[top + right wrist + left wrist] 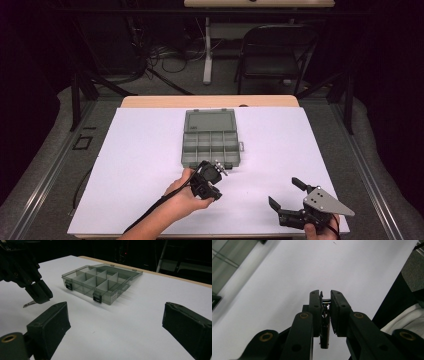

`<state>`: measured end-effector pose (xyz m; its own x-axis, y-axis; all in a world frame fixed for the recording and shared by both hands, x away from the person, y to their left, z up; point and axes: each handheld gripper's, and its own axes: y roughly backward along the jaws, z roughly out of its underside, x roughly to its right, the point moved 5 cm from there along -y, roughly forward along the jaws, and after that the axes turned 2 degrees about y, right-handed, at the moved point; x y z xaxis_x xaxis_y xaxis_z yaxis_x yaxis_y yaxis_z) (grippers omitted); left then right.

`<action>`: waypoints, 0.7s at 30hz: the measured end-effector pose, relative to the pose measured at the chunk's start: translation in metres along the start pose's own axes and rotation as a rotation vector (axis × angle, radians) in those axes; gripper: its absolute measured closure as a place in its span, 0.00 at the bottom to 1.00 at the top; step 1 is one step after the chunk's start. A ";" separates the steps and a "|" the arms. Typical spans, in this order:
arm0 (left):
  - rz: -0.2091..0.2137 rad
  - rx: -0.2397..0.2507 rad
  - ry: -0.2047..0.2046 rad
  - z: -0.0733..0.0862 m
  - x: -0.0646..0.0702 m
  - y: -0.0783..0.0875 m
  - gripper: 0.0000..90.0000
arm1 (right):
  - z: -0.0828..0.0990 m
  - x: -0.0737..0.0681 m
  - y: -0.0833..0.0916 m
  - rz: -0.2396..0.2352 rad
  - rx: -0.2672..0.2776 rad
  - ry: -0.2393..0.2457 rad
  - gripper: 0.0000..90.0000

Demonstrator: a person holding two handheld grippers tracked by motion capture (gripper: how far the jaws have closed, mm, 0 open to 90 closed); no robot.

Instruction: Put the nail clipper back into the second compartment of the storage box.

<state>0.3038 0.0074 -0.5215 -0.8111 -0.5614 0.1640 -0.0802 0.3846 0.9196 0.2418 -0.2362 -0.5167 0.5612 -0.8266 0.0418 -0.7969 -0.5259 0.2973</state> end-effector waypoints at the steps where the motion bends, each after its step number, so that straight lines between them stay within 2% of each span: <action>1: -0.001 0.003 0.001 0.000 -0.001 0.001 0.89 | 0.000 0.000 0.000 0.001 0.001 0.000 0.08; 10: -0.009 0.027 0.009 -0.003 -0.010 0.014 0.89 | 0.000 0.000 0.000 0.000 0.000 -0.001 0.08; 14: -0.026 0.057 0.021 -0.006 -0.017 0.024 0.89 | 0.000 0.000 0.000 0.002 0.002 0.001 0.08; 21: -0.038 0.147 0.053 -0.014 -0.038 0.045 0.89 | 0.000 0.000 0.000 0.001 0.000 -0.001 0.08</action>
<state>0.3390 0.0352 -0.4812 -0.7743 -0.6142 0.1526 -0.1972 0.4633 0.8640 0.2418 -0.2367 -0.5166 0.5605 -0.8272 0.0413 -0.7973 -0.5254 0.2969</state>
